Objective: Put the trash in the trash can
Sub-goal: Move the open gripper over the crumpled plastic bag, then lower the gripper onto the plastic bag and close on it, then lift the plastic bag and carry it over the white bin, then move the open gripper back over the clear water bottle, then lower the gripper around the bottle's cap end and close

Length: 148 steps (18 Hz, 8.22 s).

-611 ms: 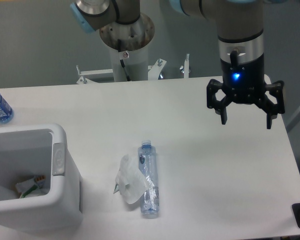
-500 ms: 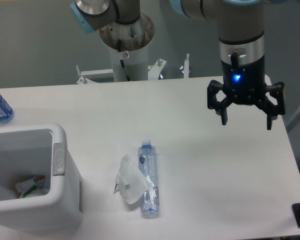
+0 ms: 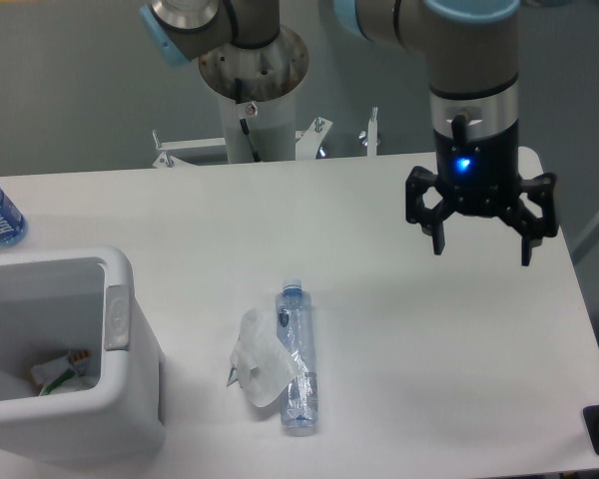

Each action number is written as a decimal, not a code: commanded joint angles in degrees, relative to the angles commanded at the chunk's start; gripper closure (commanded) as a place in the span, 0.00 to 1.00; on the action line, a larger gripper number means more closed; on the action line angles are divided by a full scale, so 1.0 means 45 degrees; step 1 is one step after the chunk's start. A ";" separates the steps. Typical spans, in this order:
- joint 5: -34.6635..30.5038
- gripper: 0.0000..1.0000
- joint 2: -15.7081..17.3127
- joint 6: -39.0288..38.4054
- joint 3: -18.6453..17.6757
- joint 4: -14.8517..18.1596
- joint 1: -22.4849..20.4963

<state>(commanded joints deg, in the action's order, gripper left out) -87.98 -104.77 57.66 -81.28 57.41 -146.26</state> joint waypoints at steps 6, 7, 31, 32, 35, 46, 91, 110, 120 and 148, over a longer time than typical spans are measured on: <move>0.0058 0.00 -0.0058 -0.1403 -0.1057 -0.0785 0.1229; 0.0078 0.00 -0.0097 -0.1851 -0.1174 -0.0785 0.1541; 0.1816 0.00 -0.2987 -0.4141 -0.2738 -0.1820 0.3771; 0.1816 0.00 -0.3046 -0.4141 -0.2719 -0.1820 0.3829; 0.1816 0.38 -0.3047 -0.4335 -0.2719 -0.1820 0.3849; 0.1875 1.00 -0.2910 -0.5098 -0.2582 -0.1800 0.3868; 0.7539 0.00 0.0254 -0.9255 -0.0121 -0.2660 0.5138; 0.4223 0.00 -0.1053 -0.8521 -0.0237 -0.2581 0.1662; 0.3203 0.00 -0.3689 -0.6758 -0.0297 -0.2562 0.1641; 0.0803 0.04 -0.5429 -0.7012 -0.0999 -0.2601 0.2989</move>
<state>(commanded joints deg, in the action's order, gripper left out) -84.37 -129.20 26.10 -85.78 45.70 -132.80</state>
